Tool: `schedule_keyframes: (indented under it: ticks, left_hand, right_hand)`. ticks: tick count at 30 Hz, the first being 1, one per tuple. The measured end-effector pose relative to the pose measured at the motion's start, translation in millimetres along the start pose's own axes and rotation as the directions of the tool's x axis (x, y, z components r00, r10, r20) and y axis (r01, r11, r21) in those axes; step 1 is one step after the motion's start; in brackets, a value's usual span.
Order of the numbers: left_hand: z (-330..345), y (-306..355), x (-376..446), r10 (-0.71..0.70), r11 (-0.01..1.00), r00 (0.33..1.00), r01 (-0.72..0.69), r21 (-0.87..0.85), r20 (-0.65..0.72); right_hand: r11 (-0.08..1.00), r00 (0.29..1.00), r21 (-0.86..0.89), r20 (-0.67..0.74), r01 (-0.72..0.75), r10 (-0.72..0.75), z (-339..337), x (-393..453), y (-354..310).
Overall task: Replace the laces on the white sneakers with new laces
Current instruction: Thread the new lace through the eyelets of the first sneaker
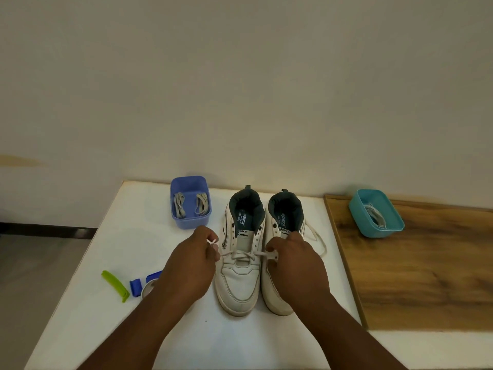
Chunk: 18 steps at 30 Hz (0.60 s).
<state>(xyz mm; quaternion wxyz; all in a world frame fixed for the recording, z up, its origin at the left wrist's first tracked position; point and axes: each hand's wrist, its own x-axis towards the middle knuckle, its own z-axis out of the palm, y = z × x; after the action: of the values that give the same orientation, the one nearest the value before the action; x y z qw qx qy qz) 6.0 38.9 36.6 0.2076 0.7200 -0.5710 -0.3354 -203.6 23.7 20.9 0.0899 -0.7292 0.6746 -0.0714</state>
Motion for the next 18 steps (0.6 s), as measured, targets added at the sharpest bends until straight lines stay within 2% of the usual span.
schedule_keyframes:
  ticks: [4, 8, 10, 11, 13, 14, 16, 17, 18]
  left_hand:
    - [3.3, 5.0, -6.1, 0.029, 1.0, 0.997, -0.03, 0.007, 0.067]
    - [6.5, 6.1, -5.3, 0.104, 0.994, 0.994, -0.104, 0.045, -0.008]
    - [6.7, 9.8, -4.9, 0.157, 0.983, 0.981, -0.166, -0.074, -0.111]
    - [6.0, 14.0, -4.7, 0.167, 0.967, 0.975, -0.191, -0.166, -0.149]
    - [3.3, 25.8, -5.1, 0.104, 0.891, 0.988, -0.143, -0.431, -0.113]
    - [0.1, 31.9, -6.1, 0.047, 0.8, 0.999, -0.049, -0.599, -0.02]
    - [-6.9, 39.7, -7.7, -0.003, 0.56, 0.969, 0.206, -0.802, 0.247]
    - [-9.8, 40.6, -9.7, 0.015, 0.504, 0.943, 0.281, -0.817, 0.333]
    - [-11.3, 38.9, -11.5, 0.041, 0.5, 0.926, 0.306, -0.81, 0.375]
  right_hand:
    - [0.999, 0.994, -0.038, -0.112, -0.018, 0.014, -4.4, 3.0, 0.4]
    - [0.996, 0.973, 0.036, -0.214, -0.076, 0.082, -15.7, 4.1, 6.1]
    - [0.977, 0.941, 0.206, -0.32, -0.049, 0.115, -24.9, 6.8, 6.1]
    - [0.949, 0.916, 0.313, -0.39, 0.039, 0.091, -29.8, 6.1, 2.0]
    - [0.891, 0.87, 0.333, -0.478, 0.309, -0.123, -39.3, -0.8, -17.5]
    - [0.843, 0.843, 0.299, -0.457, 0.447, -0.285, -40.5, -7.5, -29.2]
    - [0.696, 0.762, 0.312, -0.306, 0.647, -0.571, -35.0, -21.3, -47.3]
    - [0.634, 0.727, 0.371, -0.218, 0.679, -0.651, -31.4, -26.8, -52.2]
    - [0.594, 0.705, 0.434, -0.154, 0.678, -0.692, -28.1, -30.3, -53.6]
